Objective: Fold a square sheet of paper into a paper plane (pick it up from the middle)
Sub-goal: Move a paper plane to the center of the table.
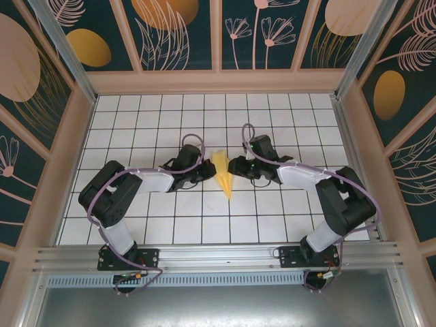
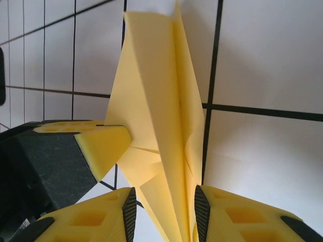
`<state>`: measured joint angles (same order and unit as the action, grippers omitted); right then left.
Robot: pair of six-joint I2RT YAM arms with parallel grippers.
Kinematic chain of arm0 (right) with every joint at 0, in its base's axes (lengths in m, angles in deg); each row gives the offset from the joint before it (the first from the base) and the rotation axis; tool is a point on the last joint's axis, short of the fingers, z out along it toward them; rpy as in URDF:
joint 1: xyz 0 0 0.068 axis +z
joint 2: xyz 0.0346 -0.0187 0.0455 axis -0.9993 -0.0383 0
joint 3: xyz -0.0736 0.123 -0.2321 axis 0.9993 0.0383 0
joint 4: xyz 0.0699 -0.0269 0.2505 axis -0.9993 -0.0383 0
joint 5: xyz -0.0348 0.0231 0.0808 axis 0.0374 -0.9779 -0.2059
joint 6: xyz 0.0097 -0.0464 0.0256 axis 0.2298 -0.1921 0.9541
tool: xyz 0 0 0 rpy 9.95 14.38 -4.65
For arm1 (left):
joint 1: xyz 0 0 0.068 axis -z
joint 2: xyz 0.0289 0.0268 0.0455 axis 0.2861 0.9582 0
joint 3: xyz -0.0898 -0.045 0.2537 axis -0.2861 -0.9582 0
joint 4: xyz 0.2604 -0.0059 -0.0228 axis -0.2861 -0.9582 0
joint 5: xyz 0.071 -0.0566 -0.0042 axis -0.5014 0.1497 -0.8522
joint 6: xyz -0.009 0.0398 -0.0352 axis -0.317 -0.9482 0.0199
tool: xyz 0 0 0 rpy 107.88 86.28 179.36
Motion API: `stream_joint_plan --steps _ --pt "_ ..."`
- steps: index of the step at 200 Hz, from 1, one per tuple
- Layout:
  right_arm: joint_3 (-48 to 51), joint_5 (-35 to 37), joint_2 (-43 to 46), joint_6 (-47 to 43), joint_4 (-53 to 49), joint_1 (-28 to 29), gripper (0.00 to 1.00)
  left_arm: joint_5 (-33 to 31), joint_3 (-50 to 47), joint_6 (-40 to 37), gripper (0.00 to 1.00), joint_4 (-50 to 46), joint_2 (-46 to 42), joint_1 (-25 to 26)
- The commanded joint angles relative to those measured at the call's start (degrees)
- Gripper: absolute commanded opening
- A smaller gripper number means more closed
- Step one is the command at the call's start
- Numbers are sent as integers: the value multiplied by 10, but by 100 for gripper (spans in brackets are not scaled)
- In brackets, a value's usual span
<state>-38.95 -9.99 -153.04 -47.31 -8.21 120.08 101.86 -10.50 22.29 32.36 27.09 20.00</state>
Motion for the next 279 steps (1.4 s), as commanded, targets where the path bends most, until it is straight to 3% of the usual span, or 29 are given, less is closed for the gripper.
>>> stream_joint_plan --steps 1,61,113,152,196,279 --pt "-33 -19 -32 -18 9 11 37 -13 -8 8 0 15 -2 -6" --pt "-63 4 -63 -36 -6 15 37 -13 -9 5 0 11 3 -5" --pt "-59 17 -73 -54 -21 15 51 -19 -11 4 0 2 8 -6" --pt "-51 -10 -65 -65 -26 16 54 -19 -9 3 0 2 12 -6" --pt "-47 36 -42 -81 -56 18 56 -20 -7 3 0 -1 16 -5" --pt "-40 -2 -23 -101 -84 20 41 -15 -5 1 0 0 14 -6"
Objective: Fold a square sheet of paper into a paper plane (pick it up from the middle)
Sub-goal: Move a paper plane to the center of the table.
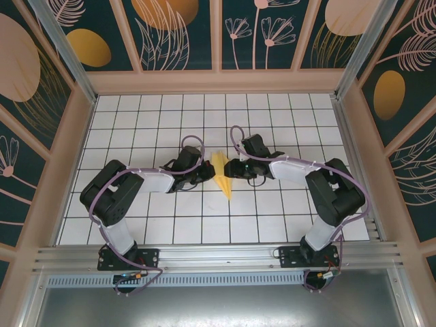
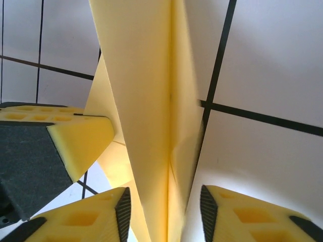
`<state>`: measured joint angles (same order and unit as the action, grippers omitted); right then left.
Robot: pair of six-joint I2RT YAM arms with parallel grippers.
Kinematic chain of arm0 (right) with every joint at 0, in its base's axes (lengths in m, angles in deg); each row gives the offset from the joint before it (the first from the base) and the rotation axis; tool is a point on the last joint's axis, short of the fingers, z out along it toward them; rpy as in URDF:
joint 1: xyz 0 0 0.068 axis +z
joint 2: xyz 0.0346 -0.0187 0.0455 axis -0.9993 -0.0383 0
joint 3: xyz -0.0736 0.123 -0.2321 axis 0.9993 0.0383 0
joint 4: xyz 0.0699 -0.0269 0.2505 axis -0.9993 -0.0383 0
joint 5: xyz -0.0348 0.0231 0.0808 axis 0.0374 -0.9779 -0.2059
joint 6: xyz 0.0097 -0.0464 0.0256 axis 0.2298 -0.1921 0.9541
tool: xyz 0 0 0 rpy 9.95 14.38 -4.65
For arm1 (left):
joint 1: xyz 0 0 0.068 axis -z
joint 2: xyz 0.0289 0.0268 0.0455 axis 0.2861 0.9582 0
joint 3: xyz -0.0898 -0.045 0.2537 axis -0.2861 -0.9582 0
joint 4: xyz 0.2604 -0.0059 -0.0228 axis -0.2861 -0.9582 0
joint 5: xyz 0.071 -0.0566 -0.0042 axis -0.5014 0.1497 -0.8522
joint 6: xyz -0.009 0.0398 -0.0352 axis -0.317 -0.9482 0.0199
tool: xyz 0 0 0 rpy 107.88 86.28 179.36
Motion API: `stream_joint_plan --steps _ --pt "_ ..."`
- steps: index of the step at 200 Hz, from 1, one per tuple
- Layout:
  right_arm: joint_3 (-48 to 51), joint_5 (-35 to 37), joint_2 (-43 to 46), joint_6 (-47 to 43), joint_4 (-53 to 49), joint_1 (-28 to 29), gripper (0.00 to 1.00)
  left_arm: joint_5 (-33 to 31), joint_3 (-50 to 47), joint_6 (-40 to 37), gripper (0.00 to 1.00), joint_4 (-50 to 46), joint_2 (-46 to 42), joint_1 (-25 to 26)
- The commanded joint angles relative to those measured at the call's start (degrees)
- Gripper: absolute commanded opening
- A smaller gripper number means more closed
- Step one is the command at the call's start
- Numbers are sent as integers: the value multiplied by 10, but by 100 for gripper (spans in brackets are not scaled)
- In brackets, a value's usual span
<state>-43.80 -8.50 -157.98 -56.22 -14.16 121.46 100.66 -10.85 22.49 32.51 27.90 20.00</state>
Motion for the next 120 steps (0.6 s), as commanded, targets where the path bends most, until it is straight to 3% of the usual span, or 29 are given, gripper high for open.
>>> stream_joint_plan --steps 1,57,120 --pt "9 -17 26 -12 -24 6 40 -3 -2 -1 0 -3 6 -5" --pt "10 -39 26 -26 -38 20 36 1 0 -1 0 0 7 -5" --pt "9 42 32 -7 -69 22 41 -2 -1 -2 0 -3 7 -6"
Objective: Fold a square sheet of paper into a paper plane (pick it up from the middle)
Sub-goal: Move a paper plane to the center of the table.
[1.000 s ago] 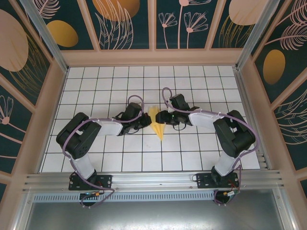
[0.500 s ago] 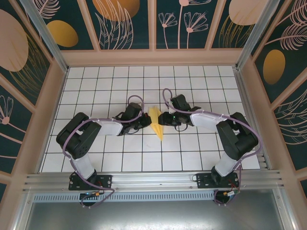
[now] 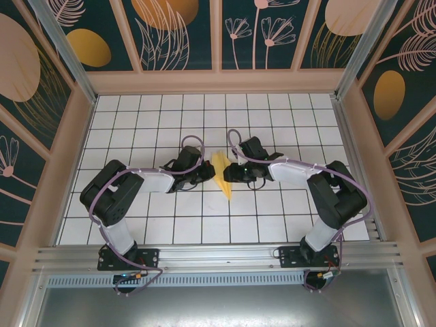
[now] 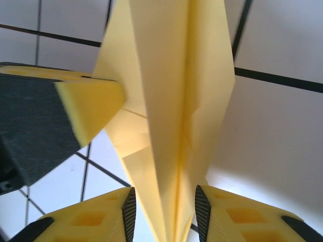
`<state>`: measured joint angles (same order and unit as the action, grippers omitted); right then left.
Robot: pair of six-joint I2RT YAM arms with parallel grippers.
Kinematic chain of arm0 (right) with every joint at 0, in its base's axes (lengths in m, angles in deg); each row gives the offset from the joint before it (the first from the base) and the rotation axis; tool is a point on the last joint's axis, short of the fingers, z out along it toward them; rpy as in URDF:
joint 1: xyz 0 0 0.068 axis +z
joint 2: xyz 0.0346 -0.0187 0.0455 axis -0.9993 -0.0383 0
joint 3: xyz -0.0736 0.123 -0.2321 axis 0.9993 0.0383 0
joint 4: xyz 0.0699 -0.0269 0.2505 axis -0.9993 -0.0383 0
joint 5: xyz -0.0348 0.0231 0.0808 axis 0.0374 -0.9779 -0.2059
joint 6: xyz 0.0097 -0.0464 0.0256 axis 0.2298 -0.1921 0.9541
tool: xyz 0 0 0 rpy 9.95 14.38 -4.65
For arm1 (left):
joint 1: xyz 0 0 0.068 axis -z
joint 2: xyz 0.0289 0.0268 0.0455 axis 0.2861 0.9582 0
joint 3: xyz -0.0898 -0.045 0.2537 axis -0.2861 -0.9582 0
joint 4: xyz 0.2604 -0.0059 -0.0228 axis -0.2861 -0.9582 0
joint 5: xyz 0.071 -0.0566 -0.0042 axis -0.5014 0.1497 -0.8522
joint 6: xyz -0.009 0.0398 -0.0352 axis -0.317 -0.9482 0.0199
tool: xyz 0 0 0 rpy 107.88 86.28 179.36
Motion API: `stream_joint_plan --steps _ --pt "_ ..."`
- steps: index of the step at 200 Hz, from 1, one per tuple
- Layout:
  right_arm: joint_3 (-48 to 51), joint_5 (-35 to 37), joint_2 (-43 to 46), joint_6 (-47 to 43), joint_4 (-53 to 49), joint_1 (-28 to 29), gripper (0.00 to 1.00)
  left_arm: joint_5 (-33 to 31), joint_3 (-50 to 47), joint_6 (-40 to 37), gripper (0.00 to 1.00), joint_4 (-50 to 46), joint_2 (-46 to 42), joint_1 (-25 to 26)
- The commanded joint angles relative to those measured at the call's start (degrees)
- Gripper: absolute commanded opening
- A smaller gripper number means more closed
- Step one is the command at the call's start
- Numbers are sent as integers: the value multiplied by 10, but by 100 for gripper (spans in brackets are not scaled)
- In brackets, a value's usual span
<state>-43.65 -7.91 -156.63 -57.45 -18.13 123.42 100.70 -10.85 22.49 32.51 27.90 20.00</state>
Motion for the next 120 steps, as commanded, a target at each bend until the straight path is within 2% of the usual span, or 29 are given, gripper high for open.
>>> stream_joint_plan --steps 1,36,82,120 --pt "7 36 19 5 -30 2 41 -2 0 -2 0 -3 7 -5" --pt "12 2 5 5 -15 5 41 -1 0 -2 0 -2 7 -6" --pt "12 -39 14 -1 7 10 33 -1 -2 -2 0 -2 6 -6" --pt "11 -45 9 -4 8 12 33 0 -2 -2 0 0 6 -5"
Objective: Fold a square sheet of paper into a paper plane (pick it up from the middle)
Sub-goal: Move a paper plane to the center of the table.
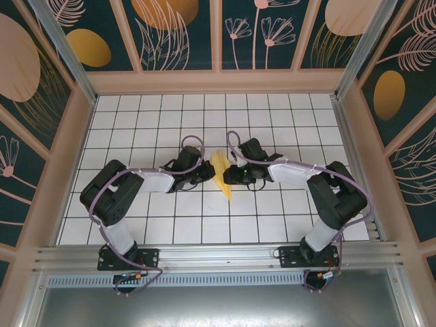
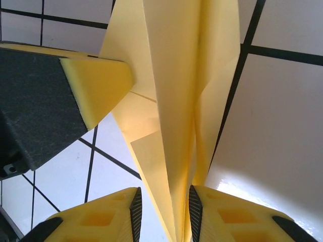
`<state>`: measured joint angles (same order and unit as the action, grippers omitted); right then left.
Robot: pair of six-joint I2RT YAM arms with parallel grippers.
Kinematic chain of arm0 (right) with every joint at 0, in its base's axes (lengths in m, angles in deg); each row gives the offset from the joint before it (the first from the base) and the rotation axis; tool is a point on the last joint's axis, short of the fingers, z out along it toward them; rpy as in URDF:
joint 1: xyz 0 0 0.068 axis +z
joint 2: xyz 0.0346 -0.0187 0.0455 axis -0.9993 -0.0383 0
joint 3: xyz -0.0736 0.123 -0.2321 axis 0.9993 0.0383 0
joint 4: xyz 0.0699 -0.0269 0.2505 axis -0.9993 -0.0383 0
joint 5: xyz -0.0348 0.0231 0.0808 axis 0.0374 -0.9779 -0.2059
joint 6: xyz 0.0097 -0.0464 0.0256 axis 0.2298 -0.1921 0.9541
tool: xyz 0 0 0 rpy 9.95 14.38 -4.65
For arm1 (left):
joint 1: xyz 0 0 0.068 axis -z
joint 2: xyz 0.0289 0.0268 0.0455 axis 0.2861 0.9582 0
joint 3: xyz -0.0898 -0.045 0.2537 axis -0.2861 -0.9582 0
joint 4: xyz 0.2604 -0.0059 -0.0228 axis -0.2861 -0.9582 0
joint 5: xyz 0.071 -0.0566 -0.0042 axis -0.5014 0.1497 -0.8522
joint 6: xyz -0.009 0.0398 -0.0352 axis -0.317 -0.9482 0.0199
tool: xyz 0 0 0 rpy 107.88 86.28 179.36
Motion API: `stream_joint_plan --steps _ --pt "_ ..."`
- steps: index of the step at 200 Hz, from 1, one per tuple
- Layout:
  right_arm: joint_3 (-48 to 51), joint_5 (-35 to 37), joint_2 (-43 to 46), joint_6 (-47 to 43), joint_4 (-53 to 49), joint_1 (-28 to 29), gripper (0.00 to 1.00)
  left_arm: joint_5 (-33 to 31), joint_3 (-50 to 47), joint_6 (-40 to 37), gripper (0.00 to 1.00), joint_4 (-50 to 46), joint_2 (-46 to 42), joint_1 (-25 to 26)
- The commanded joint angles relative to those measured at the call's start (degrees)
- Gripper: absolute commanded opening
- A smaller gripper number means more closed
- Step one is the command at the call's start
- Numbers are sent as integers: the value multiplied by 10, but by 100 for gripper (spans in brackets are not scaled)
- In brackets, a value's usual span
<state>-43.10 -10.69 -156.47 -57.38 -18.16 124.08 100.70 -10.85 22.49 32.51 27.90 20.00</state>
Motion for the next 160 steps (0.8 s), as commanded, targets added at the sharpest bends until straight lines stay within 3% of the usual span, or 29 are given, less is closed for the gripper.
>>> stream_joint_plan --steps 1,113,160 --pt "5 -18 7 -4 8 6 33 0 -2 -2 0 0 6 -5" --pt "-30 13 -43 -17 -4 28 42 9 -4 0 0 4 7 -5" --pt "-53 74 -59 -18 -30 41 45 22 -4 -3 0 9 8 -5"
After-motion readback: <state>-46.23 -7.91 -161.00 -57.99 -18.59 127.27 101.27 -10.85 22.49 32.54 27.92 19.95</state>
